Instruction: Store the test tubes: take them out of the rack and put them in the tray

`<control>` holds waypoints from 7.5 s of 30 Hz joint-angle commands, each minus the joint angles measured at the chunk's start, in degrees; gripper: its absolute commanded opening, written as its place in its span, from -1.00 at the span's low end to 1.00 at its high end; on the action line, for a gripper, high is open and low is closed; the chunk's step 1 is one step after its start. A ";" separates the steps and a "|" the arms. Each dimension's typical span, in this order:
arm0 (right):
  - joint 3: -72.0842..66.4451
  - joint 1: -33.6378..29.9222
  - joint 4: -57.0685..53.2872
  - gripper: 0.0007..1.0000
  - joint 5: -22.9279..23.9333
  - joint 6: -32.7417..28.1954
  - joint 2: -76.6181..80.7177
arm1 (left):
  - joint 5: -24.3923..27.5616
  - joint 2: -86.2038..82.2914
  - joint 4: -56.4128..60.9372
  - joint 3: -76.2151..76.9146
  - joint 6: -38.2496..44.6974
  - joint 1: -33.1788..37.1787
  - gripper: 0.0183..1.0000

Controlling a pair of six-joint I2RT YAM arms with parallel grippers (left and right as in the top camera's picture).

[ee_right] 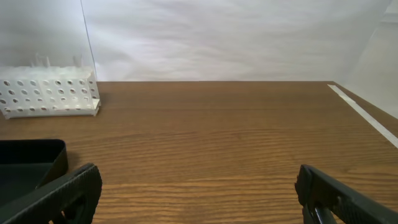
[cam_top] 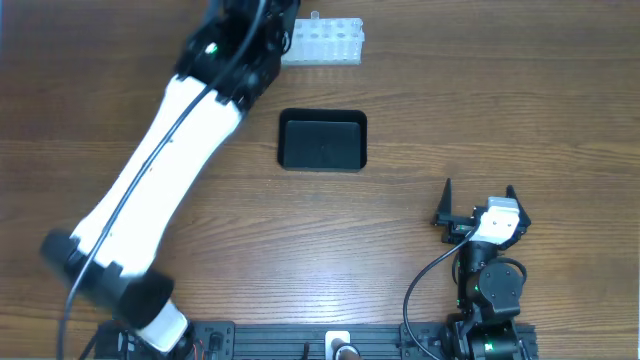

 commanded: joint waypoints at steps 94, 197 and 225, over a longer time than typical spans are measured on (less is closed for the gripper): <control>-0.44 0.04 0.07 0.99 0.44 -0.04 -0.48 | -5.33 7.58 -15.85 -1.64 -16.50 0.00 0.50; -0.44 0.04 0.07 0.98 0.44 -0.04 -0.48 | 26.45 37.16 19.39 -1.62 8.26 10.34 -0.56; -0.44 0.04 0.07 0.99 0.44 -0.04 -0.48 | 26.21 16.57 16.09 -1.62 8.24 10.34 -0.71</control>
